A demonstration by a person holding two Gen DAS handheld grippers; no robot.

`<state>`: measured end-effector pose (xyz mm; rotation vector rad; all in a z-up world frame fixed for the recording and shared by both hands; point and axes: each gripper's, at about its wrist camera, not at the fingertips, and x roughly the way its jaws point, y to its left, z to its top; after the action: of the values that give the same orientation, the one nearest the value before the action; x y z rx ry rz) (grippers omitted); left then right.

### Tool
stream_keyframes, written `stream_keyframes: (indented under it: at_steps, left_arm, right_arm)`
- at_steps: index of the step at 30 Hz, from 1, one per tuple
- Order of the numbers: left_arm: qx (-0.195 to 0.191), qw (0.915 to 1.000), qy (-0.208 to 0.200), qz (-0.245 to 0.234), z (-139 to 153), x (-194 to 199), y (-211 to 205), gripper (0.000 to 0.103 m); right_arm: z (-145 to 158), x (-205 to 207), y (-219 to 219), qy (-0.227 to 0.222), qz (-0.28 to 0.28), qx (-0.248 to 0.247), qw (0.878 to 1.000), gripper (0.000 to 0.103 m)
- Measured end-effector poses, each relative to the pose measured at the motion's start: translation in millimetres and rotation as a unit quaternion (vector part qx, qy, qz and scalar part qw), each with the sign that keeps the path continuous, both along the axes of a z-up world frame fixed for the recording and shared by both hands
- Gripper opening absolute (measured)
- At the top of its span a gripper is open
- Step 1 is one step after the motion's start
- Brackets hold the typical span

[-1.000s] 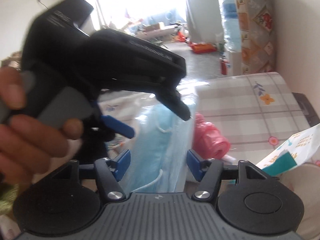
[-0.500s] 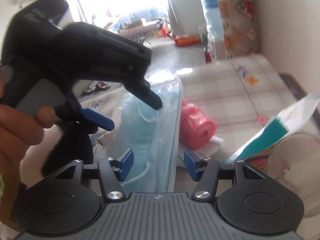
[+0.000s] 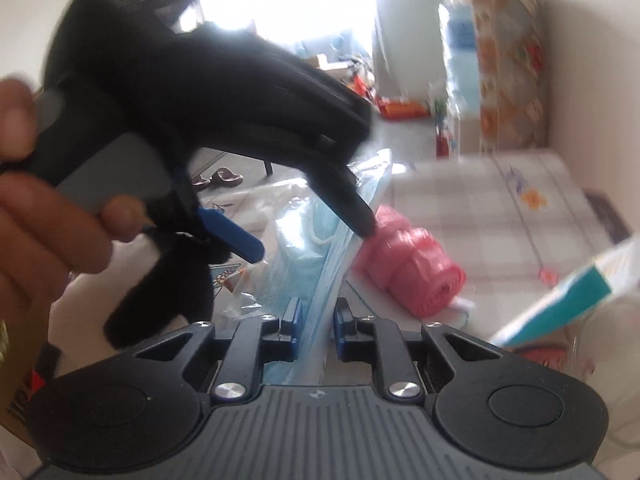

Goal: Organize soft objects
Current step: 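Close the left gripper on the bagged face masks, then lift the face mask bag with the left gripper and carry it toward the box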

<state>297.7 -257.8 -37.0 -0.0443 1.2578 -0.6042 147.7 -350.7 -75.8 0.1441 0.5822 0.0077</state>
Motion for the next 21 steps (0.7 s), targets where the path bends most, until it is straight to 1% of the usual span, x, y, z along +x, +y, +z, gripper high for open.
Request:
stream_keyframes:
  at_steps: [2,4,5,6,7,8,10,12,15,19,21]
  left_arm:
    - [0.011,0.9999,-0.006,-0.003,0,-2,-2,0.08]
    - [0.021,0.9997,-0.012,-0.002,0,-4,-2,0.065]
    - [0.019,0.9998,-0.011,0.0,0,-4,-1,0.061]
    - [0.015,0.9998,-0.009,0.003,1,-4,1,0.053]
    - [0.013,0.9999,-0.01,0.006,2,-5,2,0.048]
    - [0.009,0.9999,-0.01,0.006,3,-6,4,0.039]
    - [0.01,0.9997,-0.019,0.007,5,-9,6,0.031]
    - [0.008,0.9997,-0.024,0.007,8,-12,8,0.028]
    - [-0.003,0.9996,-0.026,0.009,19,-19,16,0.027]
    - [-0.023,0.9988,-0.044,-0.003,46,-41,31,0.027]
    - [-0.037,0.9978,-0.055,-0.009,63,-56,43,0.027]
  right_arm:
    - [4,-3,10,-0.015,0.007,-0.032,0.999,0.017]
    - [7,-6,18,-0.029,0.011,-0.062,0.998,0.017]
    - [8,-8,21,-0.033,0.012,-0.069,0.997,0.017]
    - [9,-9,23,-0.035,0.012,-0.072,0.997,0.017]
    - [10,-10,23,-0.037,0.012,-0.072,0.997,0.017]
    - [11,-11,23,-0.037,0.012,-0.07,0.997,0.017]
    - [12,-10,23,-0.034,0.015,-0.058,0.998,0.017]
    - [14,-12,23,-0.034,0.018,-0.049,0.998,0.017]
    - [21,-18,23,-0.046,0.017,-0.049,0.998,0.015]
    - [40,-38,32,-0.071,0.02,-0.06,0.995,0.014]
    - [51,-53,44,-0.087,0.025,-0.079,0.993,0.014]
